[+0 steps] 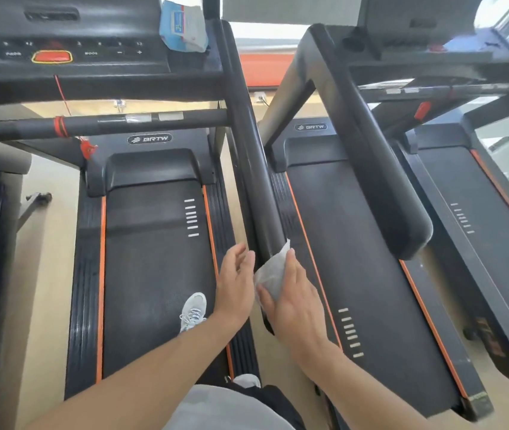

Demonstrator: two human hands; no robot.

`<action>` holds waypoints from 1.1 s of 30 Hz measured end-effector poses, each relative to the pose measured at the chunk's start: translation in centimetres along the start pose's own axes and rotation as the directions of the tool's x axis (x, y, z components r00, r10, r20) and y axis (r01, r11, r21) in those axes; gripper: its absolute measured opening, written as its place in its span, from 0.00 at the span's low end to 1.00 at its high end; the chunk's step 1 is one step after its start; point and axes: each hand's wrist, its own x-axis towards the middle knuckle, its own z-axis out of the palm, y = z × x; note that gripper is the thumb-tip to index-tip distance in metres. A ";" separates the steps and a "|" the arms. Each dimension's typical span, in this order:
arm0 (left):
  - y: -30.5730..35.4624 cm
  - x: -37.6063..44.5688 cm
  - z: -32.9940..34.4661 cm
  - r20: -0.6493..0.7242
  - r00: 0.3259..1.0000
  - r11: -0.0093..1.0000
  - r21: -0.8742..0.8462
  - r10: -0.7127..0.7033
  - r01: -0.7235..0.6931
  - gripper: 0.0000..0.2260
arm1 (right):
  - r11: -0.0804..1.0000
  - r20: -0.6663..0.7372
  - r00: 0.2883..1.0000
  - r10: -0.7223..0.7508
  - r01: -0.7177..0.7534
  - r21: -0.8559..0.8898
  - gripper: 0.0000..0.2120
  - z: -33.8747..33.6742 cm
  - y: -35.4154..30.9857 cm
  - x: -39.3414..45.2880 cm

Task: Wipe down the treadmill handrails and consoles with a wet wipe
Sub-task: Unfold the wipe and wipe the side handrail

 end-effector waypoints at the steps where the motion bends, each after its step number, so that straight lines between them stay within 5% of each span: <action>1: 0.5 0.4 0.1 -0.002 1.000 1.000 0.009 0.011 -0.011 0.13 | 0.989 -0.050 0.996 -0.073 0.066 -0.131 0.41 0.5 0.2 -0.4; 3: 1.3 1.5 0.4 -0.021 0.999 0.999 0.014 0.032 -0.031 0.14 | 0.935 -0.067 0.978 -0.199 0.169 -0.313 0.40 1.1 0.1 -0.4; 6: 2.2 3.2 0.6 -0.058 0.997 0.998 -0.010 0.056 -0.057 0.15 | 0.896 -0.015 0.959 -0.284 0.260 -0.361 0.38 0.7 -1.1 1.5; 14: 4.0 7.6 -0.9 -0.030 0.997 0.997 0.000 0.071 -0.071 0.17 | 0.995 -0.033 0.996 0.087 -0.089 -0.054 0.43 -0.5 -5.1 13.1; 25: 9.0 17.6 -2.4 0.062 0.987 0.989 -0.023 0.149 -0.147 0.18 | 0.956 0.080 0.971 0.223 -0.234 0.178 0.37 -3.7 -9.0 28.0; 29: 8.8 19.2 -3.4 0.154 0.980 0.992 -0.013 0.123 -0.123 0.19 | 0.875 0.208 0.940 0.269 -0.329 0.356 0.32 -4.4 -9.3 33.1; 33: 9.2 20.6 -4.0 0.266 0.952 0.986 0.034 0.150 -0.164 0.19 | 0.609 0.430 0.805 0.409 -0.592 0.528 0.40 -5.2 -8.4 35.4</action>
